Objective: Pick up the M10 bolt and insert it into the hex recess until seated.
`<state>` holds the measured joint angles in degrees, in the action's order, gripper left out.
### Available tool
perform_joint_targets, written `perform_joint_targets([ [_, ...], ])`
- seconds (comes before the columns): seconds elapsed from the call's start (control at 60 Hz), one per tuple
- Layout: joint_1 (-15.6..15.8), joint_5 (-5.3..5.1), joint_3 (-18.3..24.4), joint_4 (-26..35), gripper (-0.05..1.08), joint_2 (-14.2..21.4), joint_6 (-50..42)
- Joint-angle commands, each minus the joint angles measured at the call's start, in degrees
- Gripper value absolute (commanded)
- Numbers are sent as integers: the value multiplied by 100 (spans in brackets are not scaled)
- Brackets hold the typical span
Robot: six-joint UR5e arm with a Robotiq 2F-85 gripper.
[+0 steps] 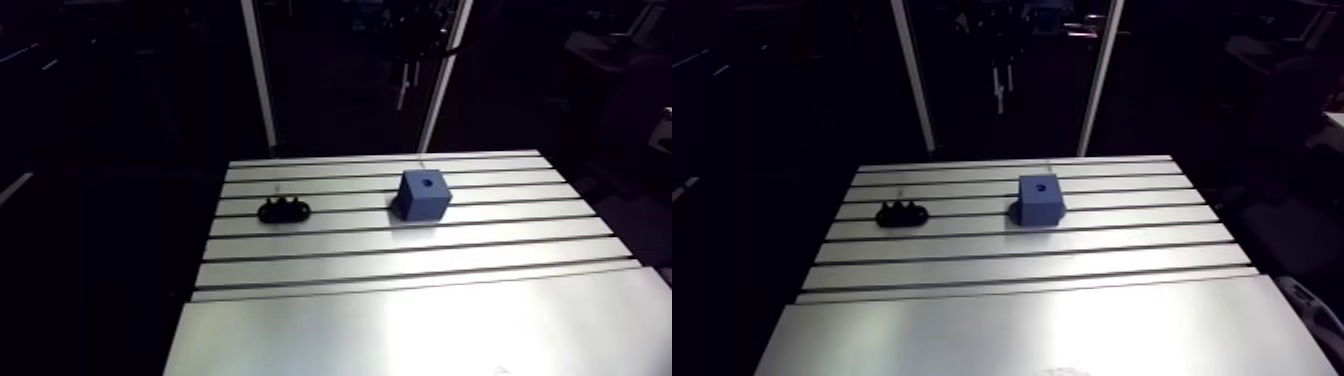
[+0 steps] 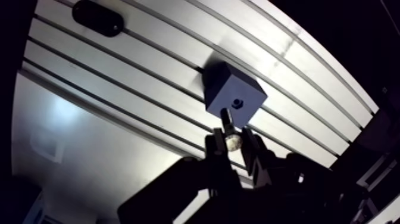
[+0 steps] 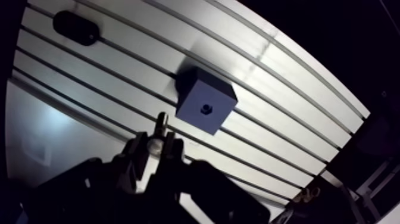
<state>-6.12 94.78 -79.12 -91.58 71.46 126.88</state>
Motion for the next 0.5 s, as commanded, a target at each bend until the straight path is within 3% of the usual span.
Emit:
perform_joint_targets([
  [0.017,-285,71,1,277,87,-5,316],
  [0.333,-285,140,-269,228,88,-30,272],
  [0.417,-286,264,-342,198,89,-58,254],
  [0.5,-294,300,-420,32,89,-99,245],
])
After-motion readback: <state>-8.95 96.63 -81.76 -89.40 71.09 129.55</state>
